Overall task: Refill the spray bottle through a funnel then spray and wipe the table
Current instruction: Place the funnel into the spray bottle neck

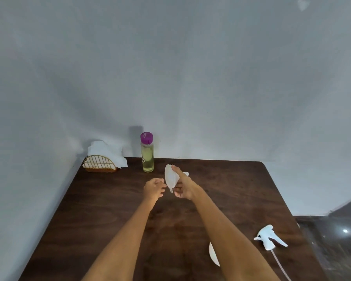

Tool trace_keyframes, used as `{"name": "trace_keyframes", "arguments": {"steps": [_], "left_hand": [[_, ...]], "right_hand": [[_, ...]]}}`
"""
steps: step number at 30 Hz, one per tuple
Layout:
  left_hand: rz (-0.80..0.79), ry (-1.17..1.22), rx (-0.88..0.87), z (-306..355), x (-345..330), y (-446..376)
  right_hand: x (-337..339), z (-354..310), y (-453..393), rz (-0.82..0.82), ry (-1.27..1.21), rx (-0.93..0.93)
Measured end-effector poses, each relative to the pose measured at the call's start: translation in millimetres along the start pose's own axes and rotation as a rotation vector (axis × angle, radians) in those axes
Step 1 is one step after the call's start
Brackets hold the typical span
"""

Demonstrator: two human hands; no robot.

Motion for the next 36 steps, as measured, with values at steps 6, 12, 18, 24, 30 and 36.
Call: {"name": "trace_keyframes", "arguments": {"steps": [6, 12, 18, 24, 30, 36], "left_hand": [[0.052, 0.294, -0.012, 8, -32, 88], [0.158, 0.583, -0.065, 5, -60, 168], [0.29, 0.365, -0.077, 7, -57, 204], [0.232, -0.115, -0.181, 43, -77, 219], [0.216, -0.255, -0.265, 68, -104, 221], [0.181, -0.406, -0.336, 72, -122, 216]], "right_hand": [[1, 23, 83, -0.135, 0.066, 0.072], [9, 41, 154, -0.17, 0.021, 0.158], [39, 44, 213, -0.078, 0.378, 0.148], [73, 14, 242, 0.272, 0.597, 0.515], [100, 18, 257, 0.296, 0.552, 0.677], [124, 28, 257, 0.216, 0.363, 0.73]]}}
Point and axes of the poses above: each hand's wrist, its own y-axis away from the middle knuckle, its own x-axis out of the back of the hand, z = x × y, the point moved 6 cm from there along -y, towards the middle knuckle, and after that the axes turned 9 degrees about -z, right-handed, at the moved point
